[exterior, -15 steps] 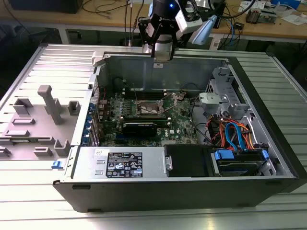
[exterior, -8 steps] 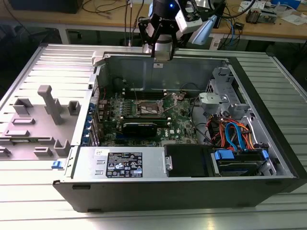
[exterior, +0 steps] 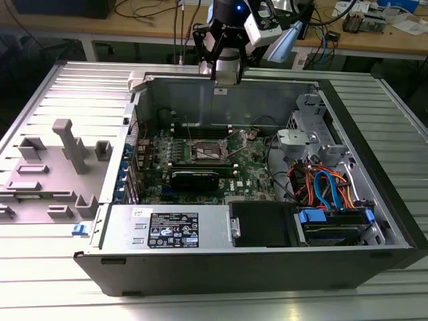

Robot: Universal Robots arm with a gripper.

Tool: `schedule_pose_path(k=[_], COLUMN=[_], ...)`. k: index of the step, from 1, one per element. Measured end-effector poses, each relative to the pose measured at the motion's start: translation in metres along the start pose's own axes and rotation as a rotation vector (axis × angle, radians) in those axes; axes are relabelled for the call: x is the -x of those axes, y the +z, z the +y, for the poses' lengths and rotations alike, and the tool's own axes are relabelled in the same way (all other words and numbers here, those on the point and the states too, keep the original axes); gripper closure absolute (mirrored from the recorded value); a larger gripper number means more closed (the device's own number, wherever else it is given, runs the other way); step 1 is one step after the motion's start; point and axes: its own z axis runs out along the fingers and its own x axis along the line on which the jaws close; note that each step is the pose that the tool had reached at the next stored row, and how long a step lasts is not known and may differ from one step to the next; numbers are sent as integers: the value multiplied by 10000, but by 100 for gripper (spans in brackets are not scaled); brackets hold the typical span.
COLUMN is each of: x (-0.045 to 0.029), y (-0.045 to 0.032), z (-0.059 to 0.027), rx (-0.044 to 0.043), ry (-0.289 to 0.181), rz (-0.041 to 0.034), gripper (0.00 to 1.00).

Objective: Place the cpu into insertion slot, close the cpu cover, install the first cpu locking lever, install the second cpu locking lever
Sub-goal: 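Place the cpu into insertion slot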

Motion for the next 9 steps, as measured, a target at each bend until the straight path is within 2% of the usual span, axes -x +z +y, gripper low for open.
schedule_pose_path(k=[5, 9], x=[0, 1], y=[-1, 3], z=[-8, -13], rx=[-2, 6], ry=[26, 430], rz=[-2, -38], gripper=[46, 46])
